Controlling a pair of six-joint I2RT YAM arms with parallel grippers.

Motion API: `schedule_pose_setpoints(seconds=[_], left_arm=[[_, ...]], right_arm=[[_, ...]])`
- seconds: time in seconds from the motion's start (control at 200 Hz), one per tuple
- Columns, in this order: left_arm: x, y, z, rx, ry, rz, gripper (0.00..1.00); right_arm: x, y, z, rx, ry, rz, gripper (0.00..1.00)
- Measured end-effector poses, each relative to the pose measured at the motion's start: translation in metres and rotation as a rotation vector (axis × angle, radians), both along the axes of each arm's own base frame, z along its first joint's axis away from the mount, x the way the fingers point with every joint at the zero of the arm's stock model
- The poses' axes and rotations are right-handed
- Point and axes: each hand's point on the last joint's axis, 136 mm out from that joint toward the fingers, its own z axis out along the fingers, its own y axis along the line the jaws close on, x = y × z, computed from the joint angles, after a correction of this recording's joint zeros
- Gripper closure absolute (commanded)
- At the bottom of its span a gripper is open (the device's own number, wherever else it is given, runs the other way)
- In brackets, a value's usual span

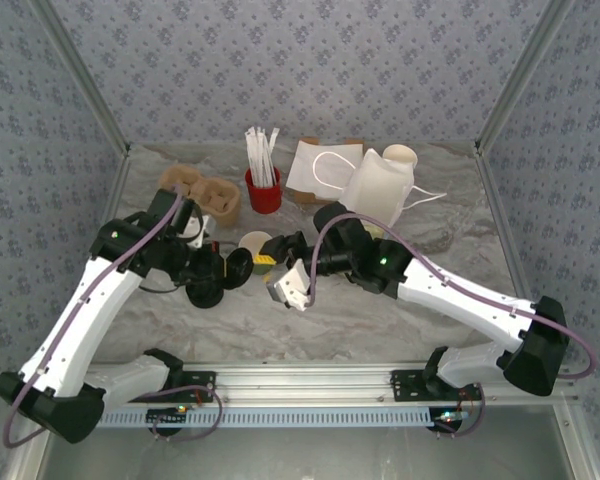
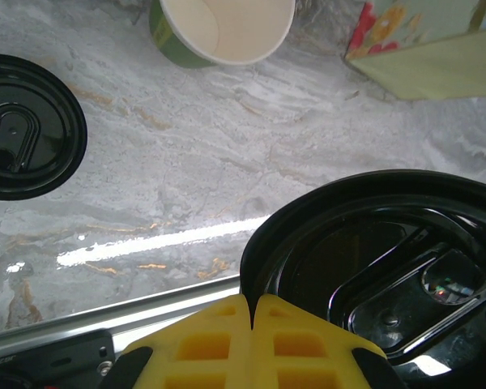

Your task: Pack the takeout coffee

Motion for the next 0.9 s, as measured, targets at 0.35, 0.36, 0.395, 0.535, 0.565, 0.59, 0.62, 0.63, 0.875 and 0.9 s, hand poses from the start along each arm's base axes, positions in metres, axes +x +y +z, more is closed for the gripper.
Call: schedule_pose_setpoints(seconds=[0.35, 0.36, 0.395, 0.535, 0.565, 0.59, 0.62, 0.63, 0.875, 0.9], left_arm=[[-0.005, -0.005, -0.009, 0.051, 0.028, -0.051, 0.99], [-0.005, -0.005, -0.009, 0.051, 0.028, -0.052, 0.99], [-0.004, -0.006, -0.009, 0.052, 0.029, -0.052, 0.99], [-0.005, -0.007, -0.01, 0.055, 0.033, -0.058, 0.99], [-0.005, -0.007, -0.011, 0.055, 0.034, -0.059, 0.99], [-0.005, -0.007, -0.011, 0.055, 0.035, -0.059, 0.99], [-0.005, -0.007, -0.011, 0.055, 0.035, -0.059, 0.99], [-0.005, -0.007, -0.011, 0.055, 0.035, -0.059, 0.99], [-0.005, -0.008, -0.011, 0.056, 0.035, -0.065, 1.0], [-0.006, -0.009, -0.011, 0.056, 0.036, -0.067, 1.0]], right_arm=[[-0.006, 0.004, 0.017, -0.019, -0.024, 0.049, 0.58], [-0.006, 0.004, 0.016, -0.021, -0.022, 0.05, 0.59], [-0.007, 0.005, 0.013, -0.031, -0.018, 0.054, 0.59], [-0.01, 0.008, 0.001, -0.07, -0.002, 0.069, 0.61], [-0.01, 0.008, -0.001, -0.081, 0.003, 0.072, 0.62], [-0.01, 0.008, -0.003, -0.09, 0.009, 0.073, 0.62], [-0.01, 0.009, -0.004, -0.098, 0.014, 0.073, 0.63], [-0.01, 0.01, -0.004, -0.101, 0.016, 0.074, 0.64], [-0.01, 0.015, -0.004, -0.119, 0.014, 0.074, 0.67], [-0.01, 0.015, -0.004, -0.12, 0.012, 0.076, 0.67]])
